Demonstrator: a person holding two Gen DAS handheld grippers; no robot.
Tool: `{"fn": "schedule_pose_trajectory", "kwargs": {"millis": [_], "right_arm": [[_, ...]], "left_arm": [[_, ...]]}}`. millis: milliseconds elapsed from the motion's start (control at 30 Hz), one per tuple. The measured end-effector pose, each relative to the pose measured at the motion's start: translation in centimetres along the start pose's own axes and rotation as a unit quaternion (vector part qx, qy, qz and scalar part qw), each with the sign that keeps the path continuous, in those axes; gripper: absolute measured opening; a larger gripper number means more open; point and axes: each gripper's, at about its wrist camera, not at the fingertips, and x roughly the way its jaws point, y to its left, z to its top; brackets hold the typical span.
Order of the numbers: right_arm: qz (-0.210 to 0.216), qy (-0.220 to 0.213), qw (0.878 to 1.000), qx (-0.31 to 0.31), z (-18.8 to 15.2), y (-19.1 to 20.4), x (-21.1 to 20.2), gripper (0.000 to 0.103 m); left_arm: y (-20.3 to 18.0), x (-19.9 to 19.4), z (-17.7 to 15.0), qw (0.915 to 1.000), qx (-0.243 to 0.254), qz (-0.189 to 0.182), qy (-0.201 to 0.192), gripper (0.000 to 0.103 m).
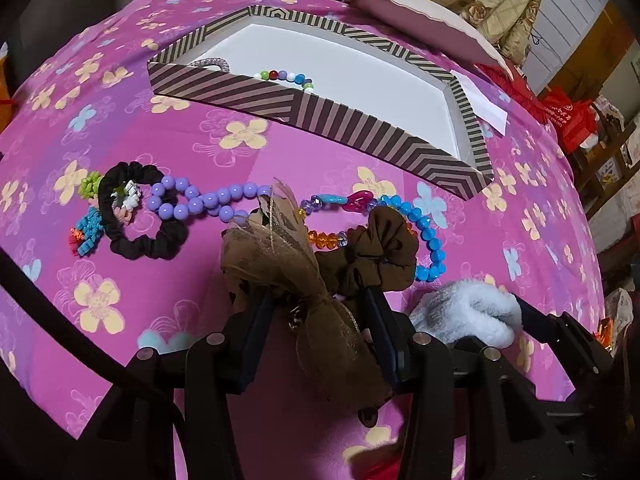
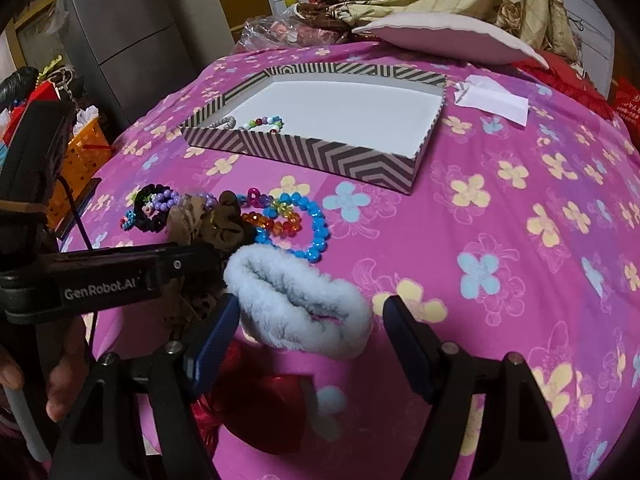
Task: Organize jewelry
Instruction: 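Grasp the brown sheer bow scrunchie with the left tool while the right grasps the white fluffy scrunchie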
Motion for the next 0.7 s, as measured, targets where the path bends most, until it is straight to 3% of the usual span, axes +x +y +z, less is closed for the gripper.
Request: {"fn": "schedule_pose_trajectory", "kwargs": {"millis": [200,433,533,700], "right_arm": [[-0.003,-0.001,1.0,0.0,-0.1,-0.1,-0.1,0.052],[-0.005,-0.005,1.0,0.007,-0.3,-0.3,-0.3,0.045],[-0.01,-0.012,1.0,0.007,-0.3,-0.3,-0.7,0.032],[-0.013,-0.026,1.0,0.007,0.1,-0.2,-1.9,0.024]], "left_arm": [[-0.3,0.0,-0.1,0.9999,0.013,0.002,-0.004,0.037],[-0.7,0.0,-0.4,0.9995,0.029,0.008,-0.009,0.019],[-0.7,-0.6,-0.5,0.9991,0.036,0.011,-0.018,0.017],[-0.6,-2.8,-0.5,0.9981,0.045,0.005,-0.043,0.016]]}}
